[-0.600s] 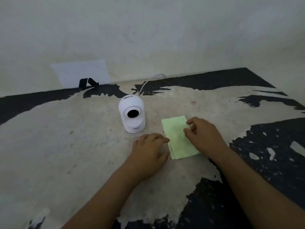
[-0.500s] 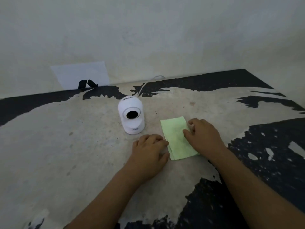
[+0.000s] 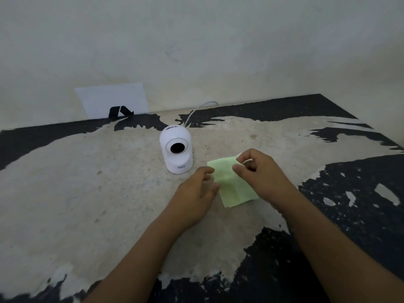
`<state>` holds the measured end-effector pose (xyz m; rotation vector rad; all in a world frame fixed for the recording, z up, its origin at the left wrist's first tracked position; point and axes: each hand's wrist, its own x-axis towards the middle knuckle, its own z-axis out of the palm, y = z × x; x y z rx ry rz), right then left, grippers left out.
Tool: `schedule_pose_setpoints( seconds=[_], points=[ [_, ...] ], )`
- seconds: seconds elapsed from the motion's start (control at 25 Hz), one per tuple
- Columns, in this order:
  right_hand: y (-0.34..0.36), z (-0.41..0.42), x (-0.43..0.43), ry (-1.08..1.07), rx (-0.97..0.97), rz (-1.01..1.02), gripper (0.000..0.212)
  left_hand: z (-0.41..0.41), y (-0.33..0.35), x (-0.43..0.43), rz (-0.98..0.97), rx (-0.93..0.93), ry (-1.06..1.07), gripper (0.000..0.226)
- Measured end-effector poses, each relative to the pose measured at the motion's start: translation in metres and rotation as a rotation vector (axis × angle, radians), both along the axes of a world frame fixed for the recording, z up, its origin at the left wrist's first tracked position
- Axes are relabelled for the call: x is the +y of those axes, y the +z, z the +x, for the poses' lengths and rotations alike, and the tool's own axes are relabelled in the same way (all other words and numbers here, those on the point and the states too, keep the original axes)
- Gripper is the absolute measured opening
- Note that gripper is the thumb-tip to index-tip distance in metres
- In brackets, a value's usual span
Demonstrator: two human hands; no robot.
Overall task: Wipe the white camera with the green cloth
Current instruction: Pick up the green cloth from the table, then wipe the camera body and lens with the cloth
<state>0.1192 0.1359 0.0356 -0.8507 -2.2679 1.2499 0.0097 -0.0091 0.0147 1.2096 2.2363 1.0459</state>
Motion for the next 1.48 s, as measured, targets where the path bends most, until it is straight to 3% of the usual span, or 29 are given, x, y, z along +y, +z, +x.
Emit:
schedule_pose_setpoints(
  seconds=[0.16, 0.28, 0.44, 0.52, 0.64, 0.84, 0.96, 1.04, 1.32, 1.4, 1.48],
  points=[
    [0.026, 0.002, -0.024, 0.1, 0.241, -0.213, 0.017, 0.018, 0.02, -0.015, 0.192, -0.542, 0.098, 0.043],
    [0.037, 0.001, -0.04, 0.165, 0.29, -0.206, 0.018, 0.021, 0.027, -0.022, 0.358, -0.955, 0.191, 0.04],
    [0.045, 0.002, -0.052, 0.176, 0.301, -0.187, 0.023, 0.016, 0.038, -0.036, 0.45, -1.031, 0.218, 0.036],
    [0.049, 0.002, -0.054, 0.18, 0.309, -0.186, 0.022, 0.011, 0.041, -0.045, 0.398, -1.013, 0.237, 0.041],
    [0.052, 0.001, -0.062, 0.228, 0.335, -0.222, 0.023, 0.012, 0.044, -0.054, 0.331, -1.15, 0.166, 0.048],
    [0.051, 0.0, -0.073, 0.27, 0.352, -0.231, 0.026, 0.026, 0.039, -0.054, 0.504, -1.293, 0.175, 0.05],
    [0.05, 0.004, -0.079, 0.278, 0.337, -0.232, 0.027, 0.022, 0.037, -0.06, 0.664, -1.274, 0.266, 0.055],
    [0.047, 0.006, -0.081, 0.269, 0.291, -0.173, 0.025, 0.019, 0.04, -0.065, 0.757, -1.198, 0.32, 0.045],
    [0.036, 0.003, -0.084, 0.217, 0.103, 0.198, 0.015, 0.012, 0.046, -0.082, 0.517, -0.181, 0.462, 0.025],
    [0.037, 0.0, -0.083, 0.223, 0.094, 0.251, 0.008, 0.007, 0.046, -0.082, 0.462, -0.111, 0.422, 0.015],
    [0.037, -0.002, -0.079, 0.215, 0.104, 0.248, 0.011, 0.004, 0.046, -0.084, 0.407, -0.191, 0.337, 0.012]
  ],
)
